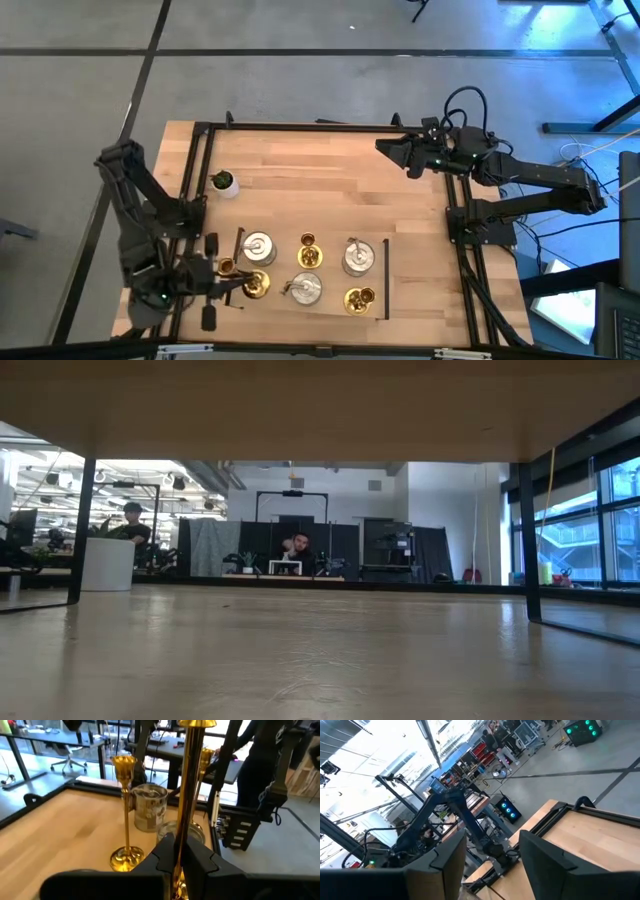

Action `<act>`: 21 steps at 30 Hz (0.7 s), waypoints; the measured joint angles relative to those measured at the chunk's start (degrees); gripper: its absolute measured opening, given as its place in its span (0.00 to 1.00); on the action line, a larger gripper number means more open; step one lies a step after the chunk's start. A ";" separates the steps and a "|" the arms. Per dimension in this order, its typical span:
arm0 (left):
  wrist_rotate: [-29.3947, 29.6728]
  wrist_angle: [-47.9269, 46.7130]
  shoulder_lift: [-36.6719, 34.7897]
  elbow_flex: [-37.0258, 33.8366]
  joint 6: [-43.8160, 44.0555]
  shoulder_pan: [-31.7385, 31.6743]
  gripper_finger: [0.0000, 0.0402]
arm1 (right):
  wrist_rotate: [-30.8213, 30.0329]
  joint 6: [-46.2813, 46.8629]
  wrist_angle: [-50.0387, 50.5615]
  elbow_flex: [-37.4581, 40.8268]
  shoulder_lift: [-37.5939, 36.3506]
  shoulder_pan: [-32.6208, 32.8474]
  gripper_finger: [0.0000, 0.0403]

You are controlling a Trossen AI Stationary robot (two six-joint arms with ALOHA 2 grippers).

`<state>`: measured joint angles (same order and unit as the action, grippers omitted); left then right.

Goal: Pick & Place candle stick holders
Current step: Put the gold candle holder on the shelf

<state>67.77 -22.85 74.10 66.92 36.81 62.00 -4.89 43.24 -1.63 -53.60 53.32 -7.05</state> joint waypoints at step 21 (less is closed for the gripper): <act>-4.14 -16.21 7.18 0.00 25.69 -0.96 0.03 | 0.44 0.26 0.59 0.00 0.00 2.72 0.46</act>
<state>63.63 -39.05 81.28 66.92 62.50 61.04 -4.45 43.51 -1.04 -53.60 53.32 -4.33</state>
